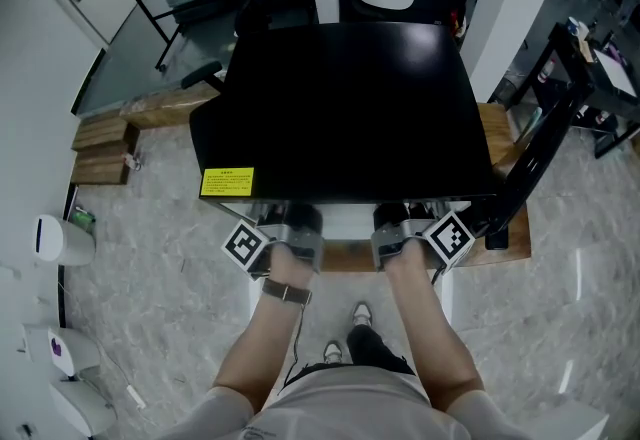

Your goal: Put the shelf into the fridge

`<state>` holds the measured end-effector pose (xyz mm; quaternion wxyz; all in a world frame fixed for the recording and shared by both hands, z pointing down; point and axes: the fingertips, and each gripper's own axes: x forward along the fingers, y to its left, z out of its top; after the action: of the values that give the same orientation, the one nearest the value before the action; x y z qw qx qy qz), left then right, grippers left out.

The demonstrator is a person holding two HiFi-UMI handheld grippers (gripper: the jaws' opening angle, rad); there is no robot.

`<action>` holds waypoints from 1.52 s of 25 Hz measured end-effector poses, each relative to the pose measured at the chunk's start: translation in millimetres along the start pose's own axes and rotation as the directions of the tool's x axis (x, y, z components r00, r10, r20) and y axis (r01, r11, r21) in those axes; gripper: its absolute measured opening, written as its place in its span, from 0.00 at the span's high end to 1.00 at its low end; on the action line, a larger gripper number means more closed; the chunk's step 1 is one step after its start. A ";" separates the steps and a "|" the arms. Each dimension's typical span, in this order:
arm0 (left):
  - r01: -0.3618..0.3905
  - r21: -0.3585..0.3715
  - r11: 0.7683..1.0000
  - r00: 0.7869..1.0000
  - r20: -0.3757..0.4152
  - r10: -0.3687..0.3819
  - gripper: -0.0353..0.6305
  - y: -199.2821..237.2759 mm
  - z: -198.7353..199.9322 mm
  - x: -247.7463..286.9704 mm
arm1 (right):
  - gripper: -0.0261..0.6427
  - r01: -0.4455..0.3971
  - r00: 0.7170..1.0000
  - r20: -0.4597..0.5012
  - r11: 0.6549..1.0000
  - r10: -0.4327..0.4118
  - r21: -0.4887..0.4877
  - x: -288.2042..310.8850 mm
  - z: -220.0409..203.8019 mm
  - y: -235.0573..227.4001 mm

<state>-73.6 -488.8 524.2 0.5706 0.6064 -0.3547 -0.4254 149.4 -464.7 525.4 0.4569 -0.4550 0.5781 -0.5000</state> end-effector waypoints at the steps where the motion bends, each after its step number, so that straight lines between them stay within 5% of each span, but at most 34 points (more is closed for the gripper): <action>1: 0.000 0.001 1.000 1.000 0.001 0.000 0.91 0.2 0.3 0.9 | 0.89 0.000 1.000 0.001 1.000 0.000 0.000 0.9 0.4 -0.2; 14: 0.031 0.012 0.999 0.999 0.006 -0.031 0.91 -5.5 -6.3 -2.7 | 0.89 -0.042 0.999 0.012 0.999 0.041 0.014 0.7 -1.2 6.5; 24: -0.002 0.002 1.000 1.000 -0.025 0.003 0.91 2.6 -29.2 -36.6 | 0.89 0.015 1.000 -0.026 1.000 -0.015 0.016 -39.5 -31.2 -0.1; 38: 0.016 0.013 1.000 0.989 -0.150 -0.013 0.94 -19.8 -73.1 -115.9 | 0.93 -0.017 0.995 -0.098 1.000 0.015 -0.015 -110.0 -86.9 27.5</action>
<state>-52.1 -352.3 516.4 0.5881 0.6431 -0.3095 -0.3804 80.6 -340.1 513.4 0.4286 -0.4288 0.6072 -0.5135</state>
